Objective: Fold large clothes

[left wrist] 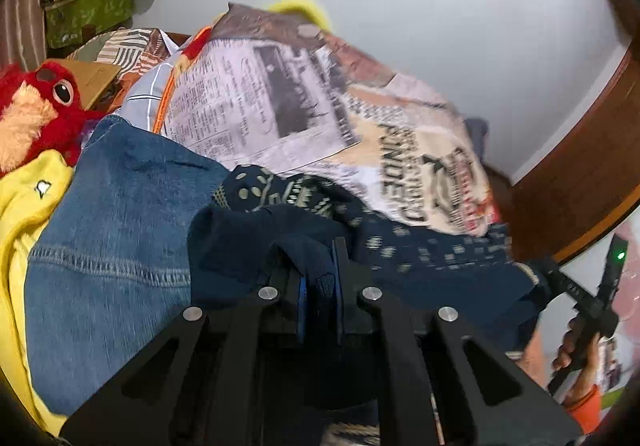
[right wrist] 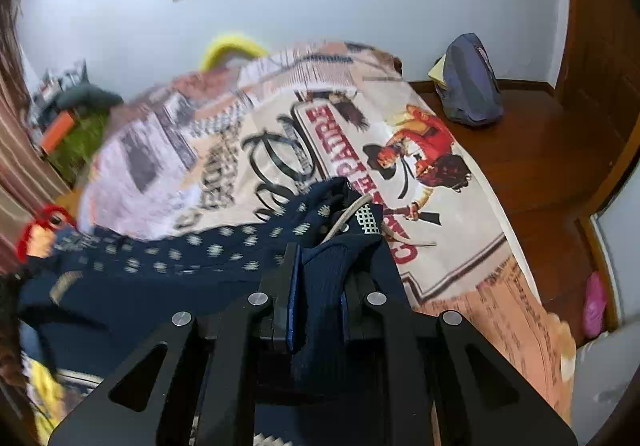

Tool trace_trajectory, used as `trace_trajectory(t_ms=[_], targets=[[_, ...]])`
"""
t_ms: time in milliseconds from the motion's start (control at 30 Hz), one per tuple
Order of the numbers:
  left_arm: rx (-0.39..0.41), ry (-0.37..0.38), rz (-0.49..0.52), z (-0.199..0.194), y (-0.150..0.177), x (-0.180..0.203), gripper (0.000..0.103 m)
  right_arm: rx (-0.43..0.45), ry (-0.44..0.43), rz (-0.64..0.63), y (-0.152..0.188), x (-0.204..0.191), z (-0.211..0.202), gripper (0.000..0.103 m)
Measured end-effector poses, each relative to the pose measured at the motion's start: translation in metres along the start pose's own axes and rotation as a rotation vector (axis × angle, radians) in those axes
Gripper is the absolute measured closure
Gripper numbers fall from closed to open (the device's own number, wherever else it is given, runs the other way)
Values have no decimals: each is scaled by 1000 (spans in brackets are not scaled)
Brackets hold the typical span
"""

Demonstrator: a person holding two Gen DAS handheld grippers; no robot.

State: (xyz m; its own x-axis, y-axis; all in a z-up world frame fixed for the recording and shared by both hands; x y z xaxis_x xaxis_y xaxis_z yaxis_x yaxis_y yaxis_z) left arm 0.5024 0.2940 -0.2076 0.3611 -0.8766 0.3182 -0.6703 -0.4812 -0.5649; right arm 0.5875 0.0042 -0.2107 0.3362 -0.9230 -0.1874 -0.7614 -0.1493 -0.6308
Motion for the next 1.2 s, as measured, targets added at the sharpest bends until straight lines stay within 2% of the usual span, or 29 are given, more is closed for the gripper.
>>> trace_trajectory(t_ms=[100,167,233,267,300,333,433,567,667,733,767,833,867,1033,1200], targets=[[-14,-48,54,16,5,0,91,-46,47,-28,13,5,23,88],[-17,-80,97,23,11,2,90,-75,57,-34,19,8,32,84],[-21,-118,147,28,16,5,89,-103,95,-62,28,13,34,67],[-23,-142,181,30,19,8,89,-104,116,-73,29,14,32,63],[-24,-164,208,31,21,10,89,-102,157,-85,29,16,27,48],[-23,-177,227,30,21,13,89,-94,183,-93,29,17,23,42],[-21,-190,286,14,24,24,86,-48,206,-139,28,16,-7,42],[39,-117,319,-31,29,38,74,10,191,-212,36,4,-48,42],[65,-79,314,-57,31,45,74,16,118,-242,50,-9,-72,42],[129,-78,329,-80,33,49,72,4,72,-244,58,-16,-76,42],[159,-84,331,-89,34,50,69,-6,44,-242,64,-19,-77,42],[219,-93,311,-106,32,49,58,-32,6,-239,73,-25,-74,42],[228,-85,308,-111,33,50,58,-42,-7,-237,78,-28,-71,42],[131,-73,400,-93,55,67,58,-99,-31,-202,92,-32,-48,42],[-3,-42,465,-44,94,88,58,-144,-65,-146,96,-28,-28,42]])
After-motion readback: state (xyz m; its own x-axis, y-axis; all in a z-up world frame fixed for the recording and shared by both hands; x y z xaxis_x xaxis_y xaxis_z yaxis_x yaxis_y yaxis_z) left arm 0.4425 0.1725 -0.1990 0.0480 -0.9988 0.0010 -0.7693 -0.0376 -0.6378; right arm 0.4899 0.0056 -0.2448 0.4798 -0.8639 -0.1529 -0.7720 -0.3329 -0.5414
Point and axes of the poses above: each gripper's, at about its wrist camera, not at the fingertips, and z roughly the way its jaws point, x to its right, y to its underside, the point moved 3 cm from there along z, roughly the way its jaws point
